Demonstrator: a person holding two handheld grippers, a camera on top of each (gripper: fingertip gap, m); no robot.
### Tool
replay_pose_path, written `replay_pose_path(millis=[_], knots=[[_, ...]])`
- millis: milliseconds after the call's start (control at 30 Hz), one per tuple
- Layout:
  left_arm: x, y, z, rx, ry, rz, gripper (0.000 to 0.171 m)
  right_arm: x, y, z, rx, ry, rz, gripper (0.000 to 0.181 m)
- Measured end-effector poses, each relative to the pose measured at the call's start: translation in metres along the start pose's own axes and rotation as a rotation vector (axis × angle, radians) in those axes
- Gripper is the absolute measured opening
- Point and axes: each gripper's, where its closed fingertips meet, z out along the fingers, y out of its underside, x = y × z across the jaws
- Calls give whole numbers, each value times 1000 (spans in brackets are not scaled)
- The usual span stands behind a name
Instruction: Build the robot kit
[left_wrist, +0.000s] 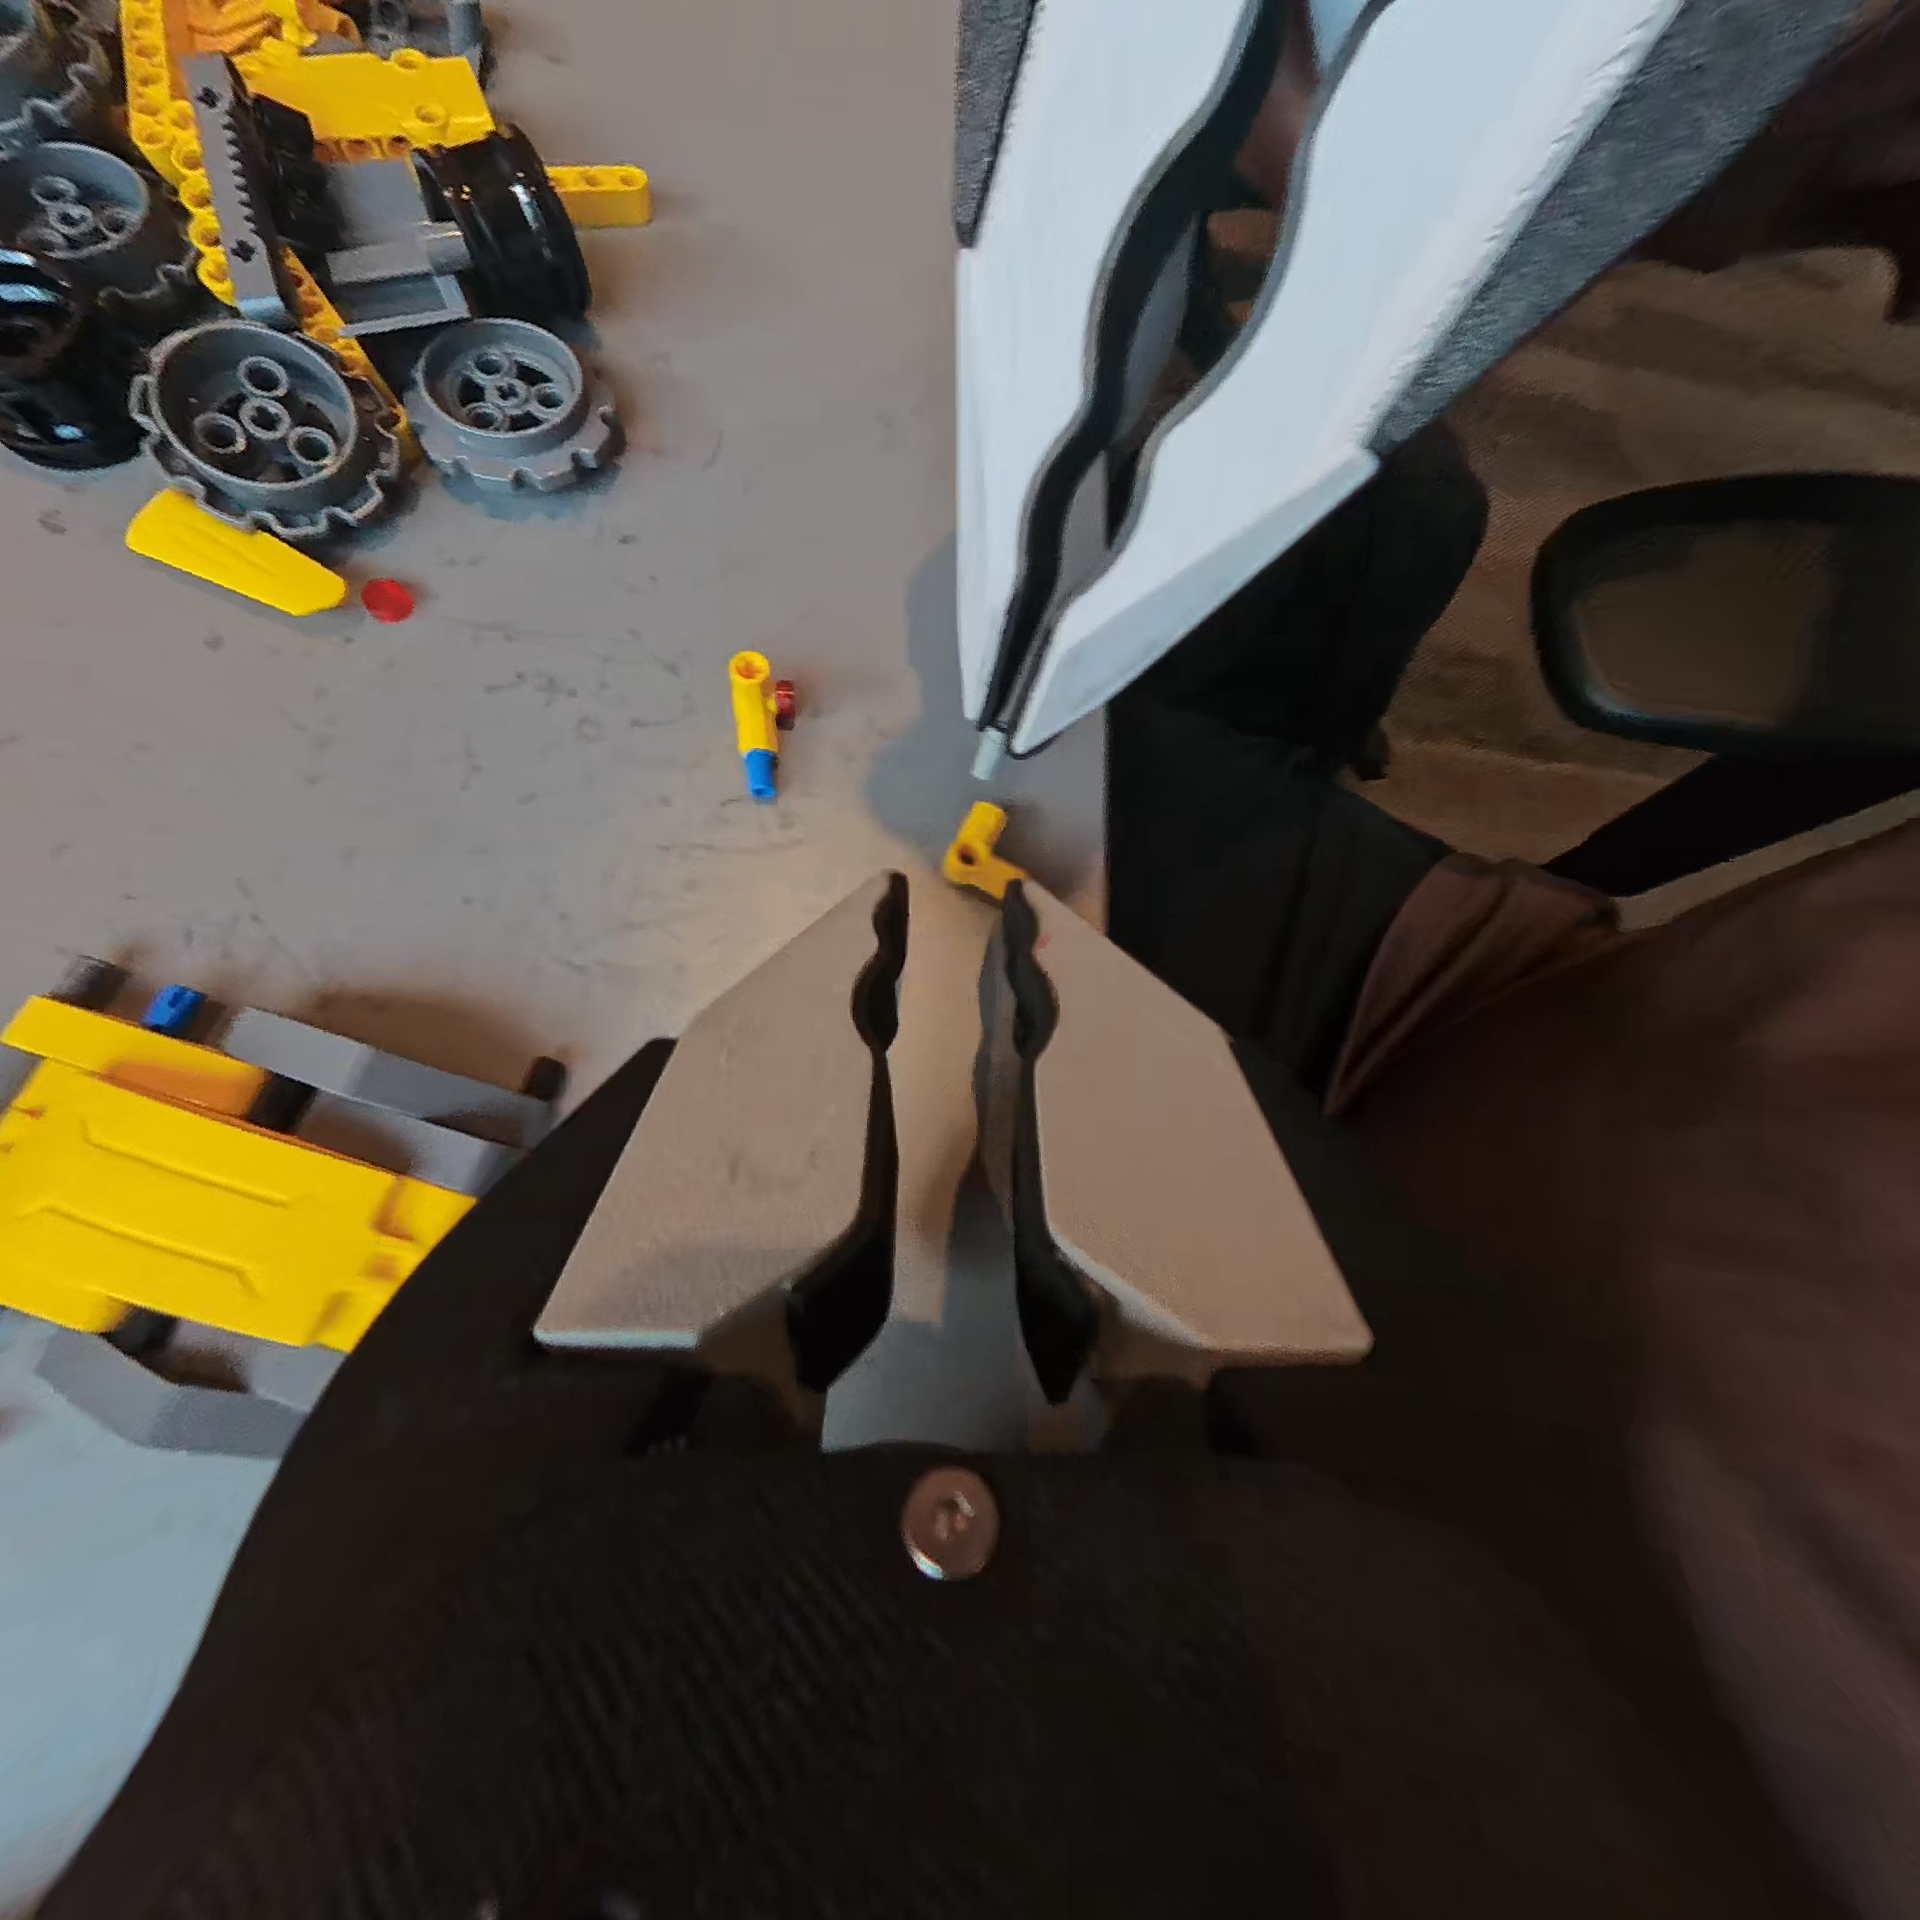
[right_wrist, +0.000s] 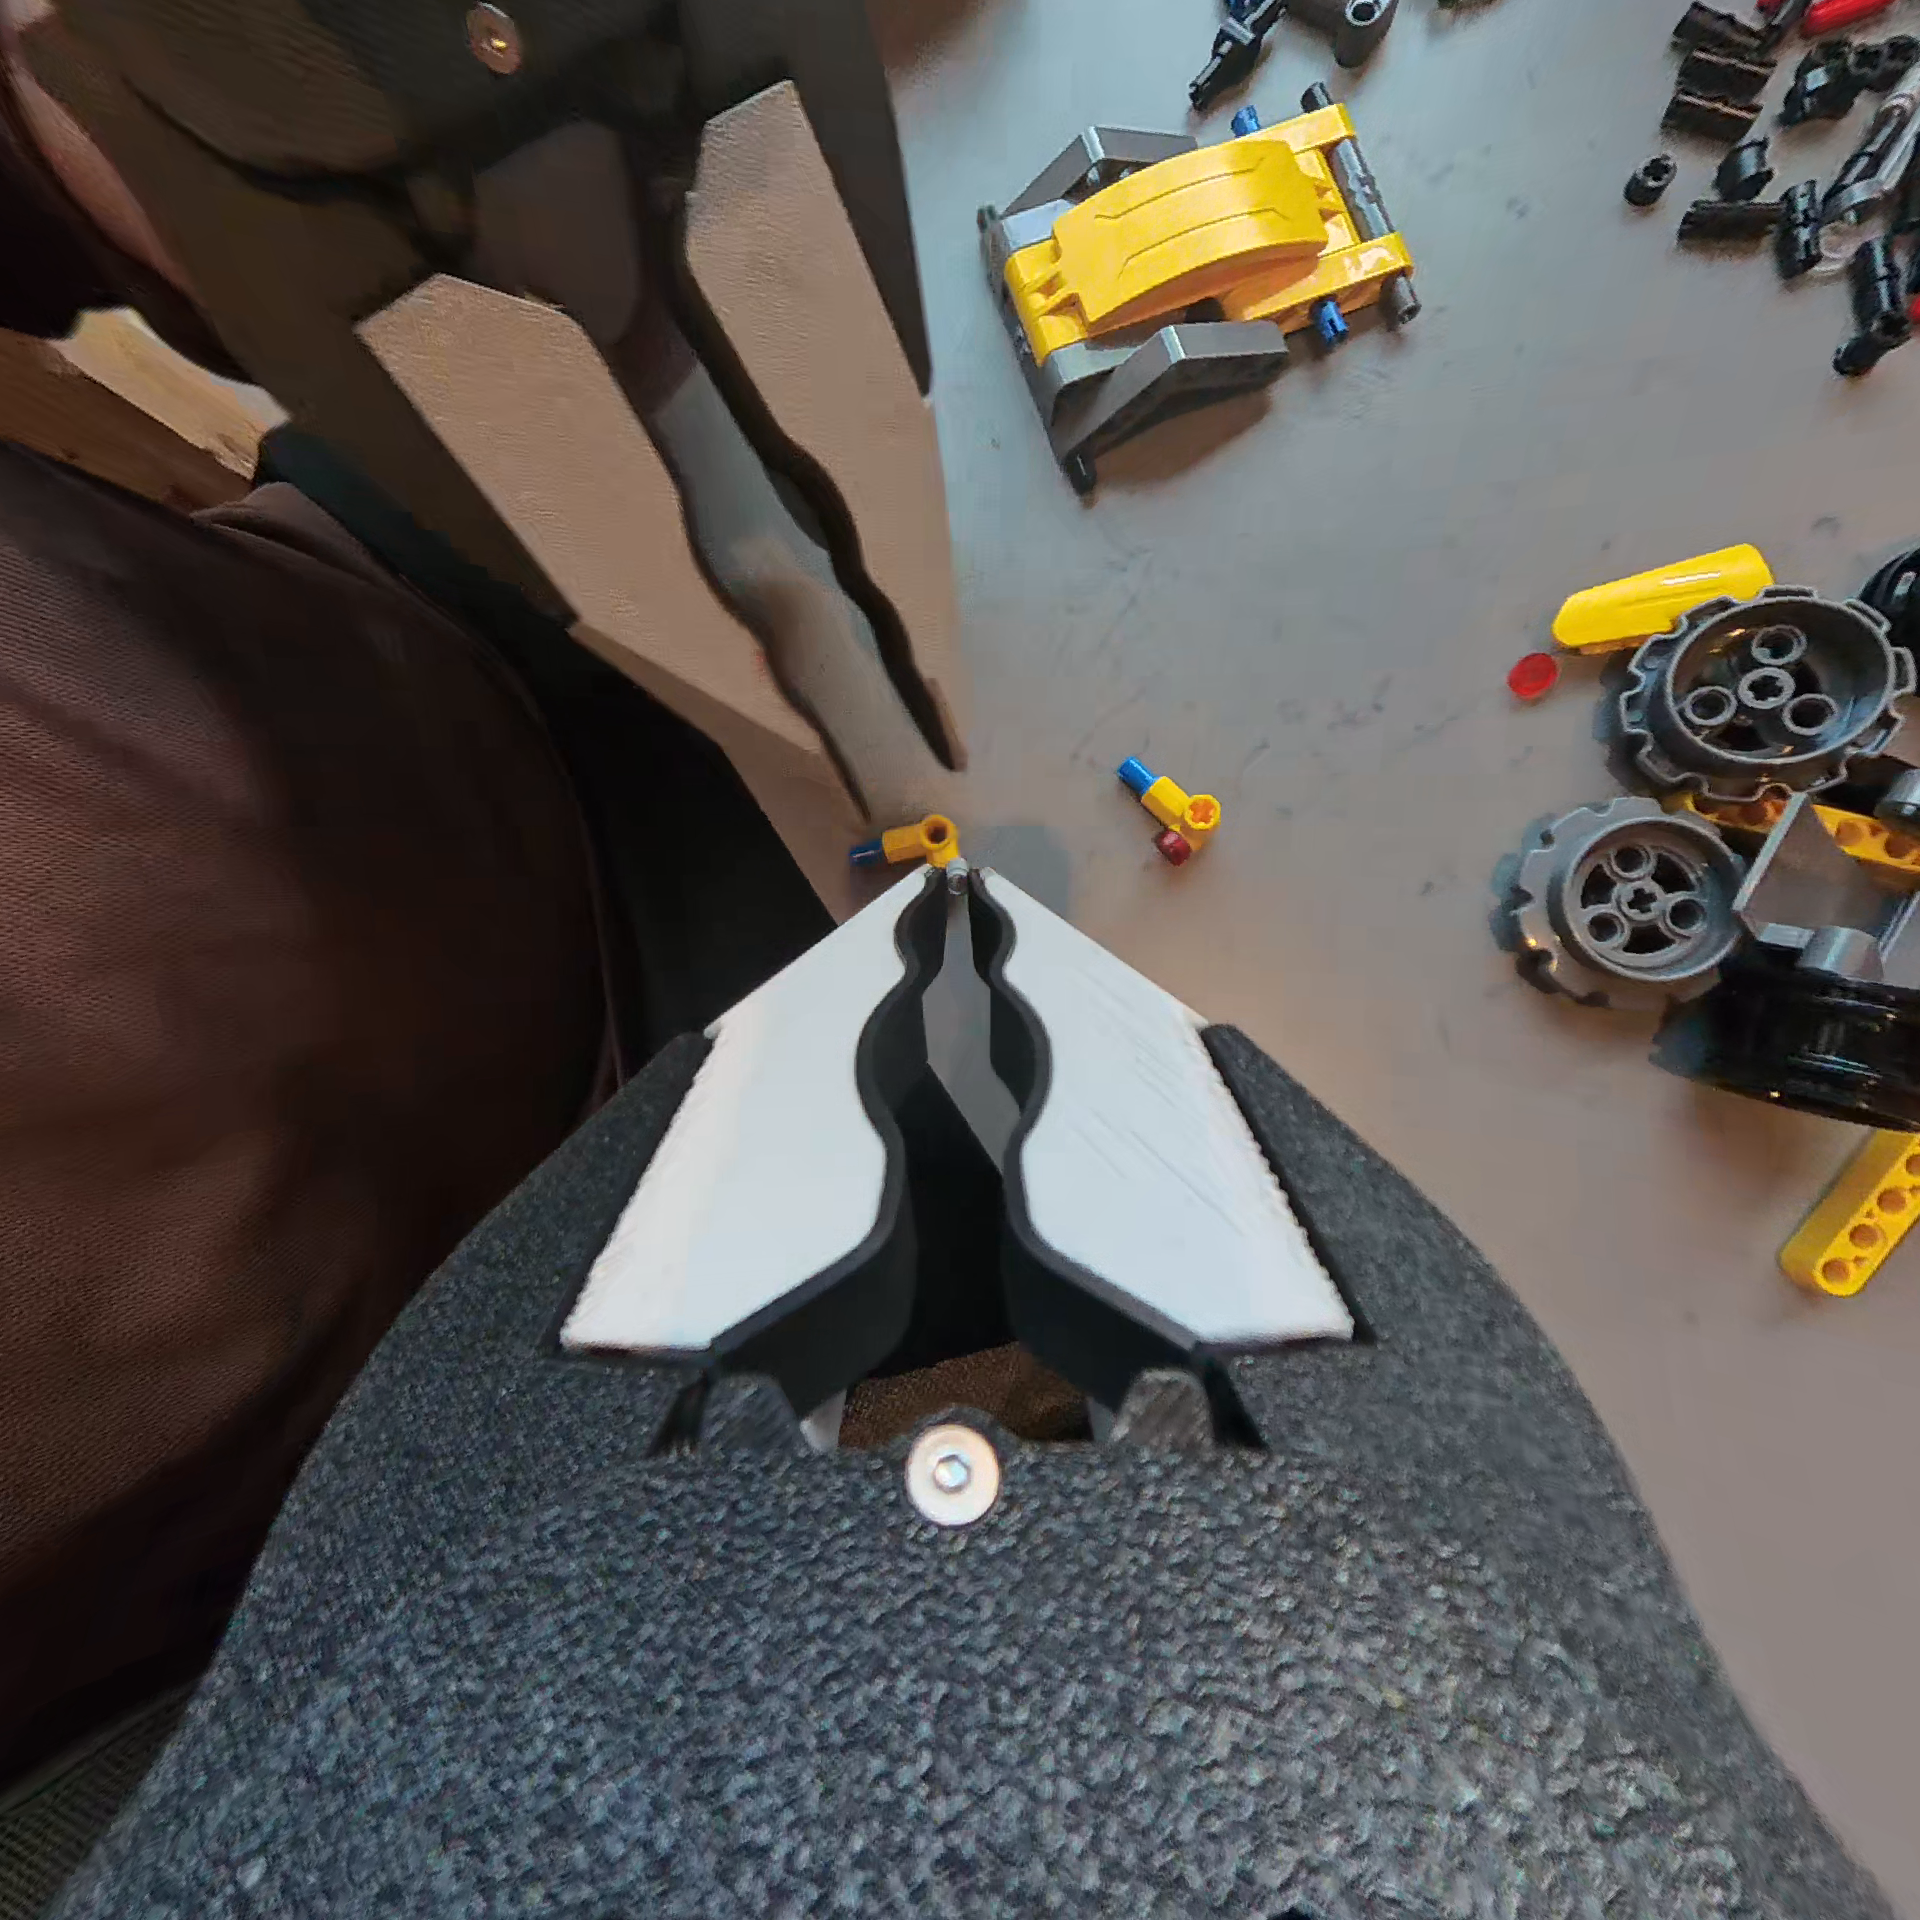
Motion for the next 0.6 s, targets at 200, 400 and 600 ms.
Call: replay_pose_path(millis=[200, 400, 600], knots=[[13, 4, 6, -13, -33, -49, 22, 0, 3, 3, -10, 6, -22, 3], [4, 4, 9, -38, -68, 16, 4, -5, 2, 5, -1, -10, -45, 3], [-6, 3, 6, -53, -60, 54, 17, -2, 6, 2, 2, 0, -35, 3]])
